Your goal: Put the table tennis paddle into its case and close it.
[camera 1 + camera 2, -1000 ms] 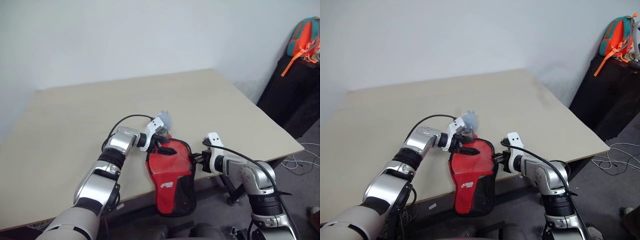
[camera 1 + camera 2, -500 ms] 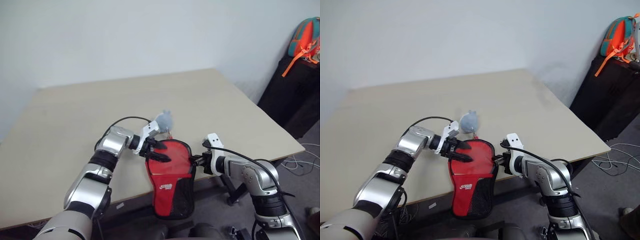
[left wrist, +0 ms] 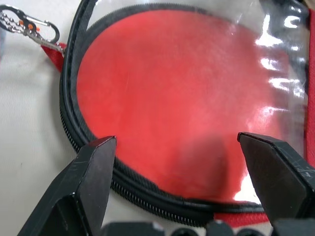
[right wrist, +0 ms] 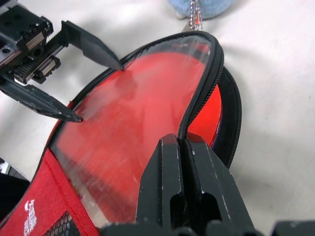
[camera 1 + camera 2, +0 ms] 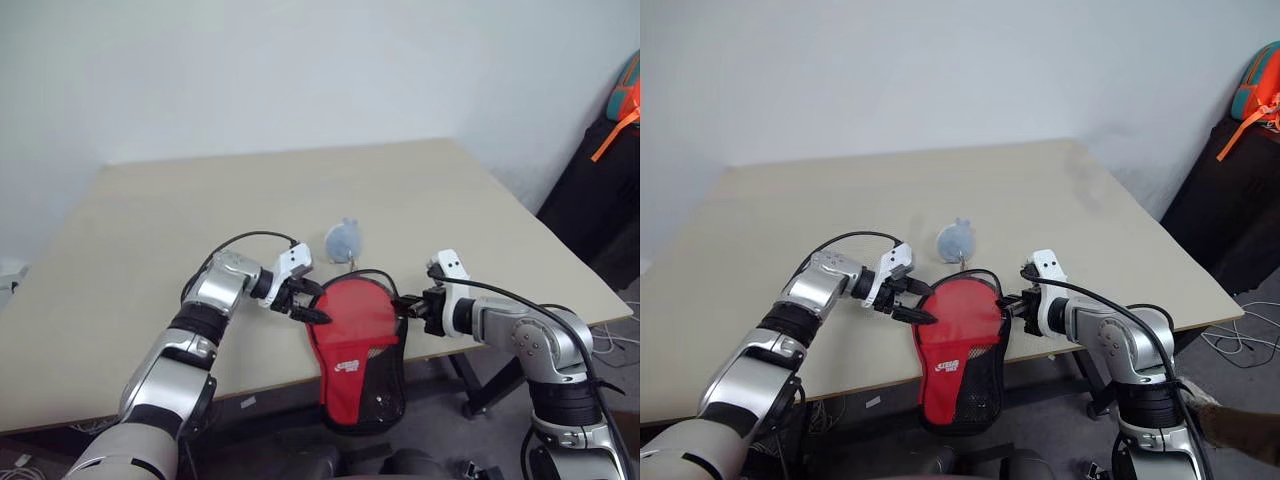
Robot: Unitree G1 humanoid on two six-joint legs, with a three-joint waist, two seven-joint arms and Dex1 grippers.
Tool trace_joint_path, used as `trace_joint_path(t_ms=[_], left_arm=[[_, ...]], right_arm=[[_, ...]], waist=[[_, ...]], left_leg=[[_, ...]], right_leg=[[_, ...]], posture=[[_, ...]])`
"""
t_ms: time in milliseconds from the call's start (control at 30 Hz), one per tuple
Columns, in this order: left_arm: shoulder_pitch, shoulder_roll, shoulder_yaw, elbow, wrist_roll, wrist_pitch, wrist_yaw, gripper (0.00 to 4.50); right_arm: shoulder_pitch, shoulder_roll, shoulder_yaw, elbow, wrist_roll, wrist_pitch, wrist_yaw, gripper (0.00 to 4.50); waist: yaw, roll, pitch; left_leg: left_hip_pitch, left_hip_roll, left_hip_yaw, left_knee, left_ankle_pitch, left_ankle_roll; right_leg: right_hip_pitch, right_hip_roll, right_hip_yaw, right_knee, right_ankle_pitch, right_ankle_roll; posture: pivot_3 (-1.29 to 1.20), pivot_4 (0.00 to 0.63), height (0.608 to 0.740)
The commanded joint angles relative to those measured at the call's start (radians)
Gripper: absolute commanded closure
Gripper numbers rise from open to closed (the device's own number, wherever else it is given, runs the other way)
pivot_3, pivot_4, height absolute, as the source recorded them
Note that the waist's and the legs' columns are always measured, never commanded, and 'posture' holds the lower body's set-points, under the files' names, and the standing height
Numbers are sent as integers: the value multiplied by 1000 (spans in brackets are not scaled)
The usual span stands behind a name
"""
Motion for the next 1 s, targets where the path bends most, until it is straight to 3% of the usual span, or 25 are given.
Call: trace_joint_path(t_ms=[33,67,233,567,733,833,1000], left_arm=[[-1,-21,-11,3,7,7,8,298],[-2,-22,-10,3,7,7,7,298],[-2,-16,-15,6,13,-1,-3,298],[13,-8,-25,-16,16,4,-14,298],[29,-2,-32,-41,13,16,-29,298],[36,3,-35,-49,14,19,-36,298],[63,24,-44,-77,24,20,-41,298]], right_arm=[[9,22,41,3,4,-24,-5,4469],[14,25,47,5,2,-31,-8,4469],[30,30,19,12,-15,-48,-44,3204],[-62,-85,-63,56,-43,-101,-51,3204],[-135,-37,-27,142,-71,-178,-63,3204],[-184,15,-45,246,-87,-233,-88,2626],[-268,73,-12,414,-134,-303,-103,883]], waist=[[-1,0,0],[-1,0,0],[-1,0,0],[-2,0,1],[-2,0,1],[-2,0,1],[-6,0,1]], left_leg=[[0,0,0,0,0,0],[0,0,0,0,0,0],[0,0,0,0,0,0],[-1,0,0,1,0,1],[-1,0,0,1,0,1],[-1,0,0,1,0,1],[0,0,0,1,0,0]], right_leg=[[0,0,0,0,0,0],[0,0,0,0,0,0],[-1,0,0,1,0,0],[-1,0,0,0,0,0],[-1,0,0,0,0,0],[-1,0,0,0,0,0],[-1,0,0,1,0,0]], posture=[[0,0,740],[0,0,740],[0,0,740],[0,0,740],[0,0,740],[0,0,740],[0,0,740]])
